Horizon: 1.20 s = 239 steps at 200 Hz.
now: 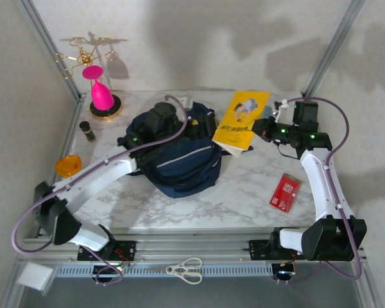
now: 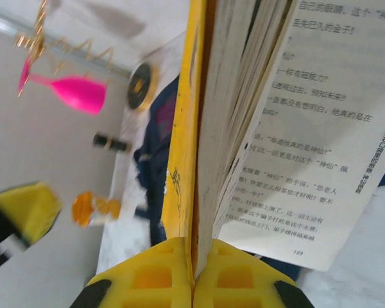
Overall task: Pack the student bag
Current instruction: Pick up the book from the middle-right of the table.
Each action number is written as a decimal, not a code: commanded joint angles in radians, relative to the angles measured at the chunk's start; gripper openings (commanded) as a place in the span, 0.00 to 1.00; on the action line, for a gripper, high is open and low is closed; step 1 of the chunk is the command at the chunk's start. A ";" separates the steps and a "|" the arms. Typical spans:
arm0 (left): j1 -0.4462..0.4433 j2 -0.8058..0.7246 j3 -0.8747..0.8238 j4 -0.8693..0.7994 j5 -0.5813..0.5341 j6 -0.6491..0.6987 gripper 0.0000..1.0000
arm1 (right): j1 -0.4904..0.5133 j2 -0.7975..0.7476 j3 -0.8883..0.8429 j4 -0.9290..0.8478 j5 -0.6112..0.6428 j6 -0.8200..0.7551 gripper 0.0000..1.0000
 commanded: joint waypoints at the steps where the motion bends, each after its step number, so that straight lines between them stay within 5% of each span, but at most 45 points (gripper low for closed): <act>1: 0.045 -0.114 -0.149 0.026 0.036 -0.009 0.99 | 0.071 -0.009 0.029 0.044 -0.162 -0.054 0.00; 82: 0.092 -0.181 -0.364 0.300 0.242 -0.101 0.91 | 0.228 0.071 -0.006 0.241 -0.394 -0.030 0.00; 119: 0.092 -0.170 -0.381 0.429 0.329 -0.172 0.67 | 0.228 0.098 -0.027 0.243 -0.400 -0.050 0.00; 174: 0.089 -0.170 -0.381 0.502 0.347 -0.261 0.49 | 0.230 0.111 -0.030 0.249 -0.395 -0.050 0.00; 228: 0.073 -0.186 -0.386 0.521 0.368 -0.298 0.14 | 0.230 0.148 -0.016 0.215 -0.351 -0.055 0.00; 239: 0.072 -0.188 -0.384 0.520 0.363 -0.300 0.06 | 0.230 0.146 -0.014 0.202 -0.334 -0.060 0.10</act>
